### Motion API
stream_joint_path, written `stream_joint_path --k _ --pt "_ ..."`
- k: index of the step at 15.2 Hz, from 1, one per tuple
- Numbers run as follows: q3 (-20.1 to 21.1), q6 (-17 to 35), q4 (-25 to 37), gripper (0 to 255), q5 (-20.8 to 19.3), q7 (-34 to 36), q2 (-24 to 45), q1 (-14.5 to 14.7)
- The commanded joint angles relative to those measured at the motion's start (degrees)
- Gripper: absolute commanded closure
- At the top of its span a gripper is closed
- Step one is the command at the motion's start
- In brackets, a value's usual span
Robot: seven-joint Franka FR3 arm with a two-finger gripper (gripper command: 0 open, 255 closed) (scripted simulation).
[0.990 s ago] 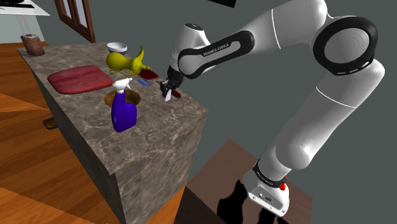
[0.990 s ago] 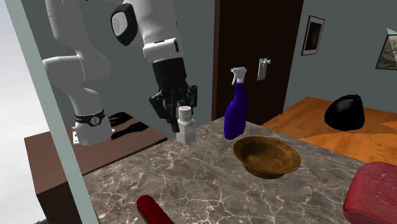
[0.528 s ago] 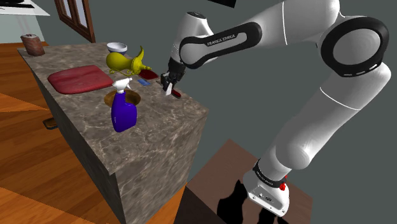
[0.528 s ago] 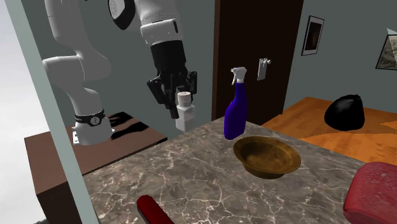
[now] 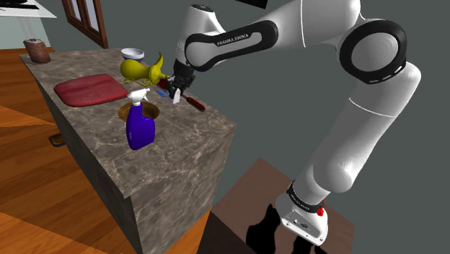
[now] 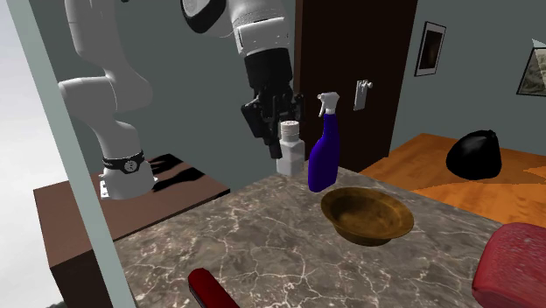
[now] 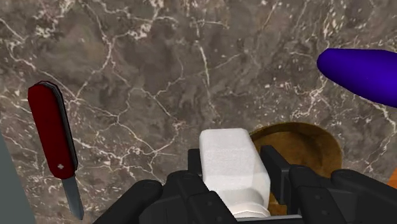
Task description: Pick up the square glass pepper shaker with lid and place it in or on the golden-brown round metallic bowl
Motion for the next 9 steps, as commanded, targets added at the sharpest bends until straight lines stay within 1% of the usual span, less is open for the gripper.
stream_joint_path --k 1,5,9 --pt "0.67 -1.57 5.46 255 -1.37 2.46 4.00 1.14" --pt "1.21 -5.05 16.92 255 -3.65 5.93 12.20 3.49" --pt "1.27 -9.88 30.72 255 -5.57 8.56 21.38 6.27"
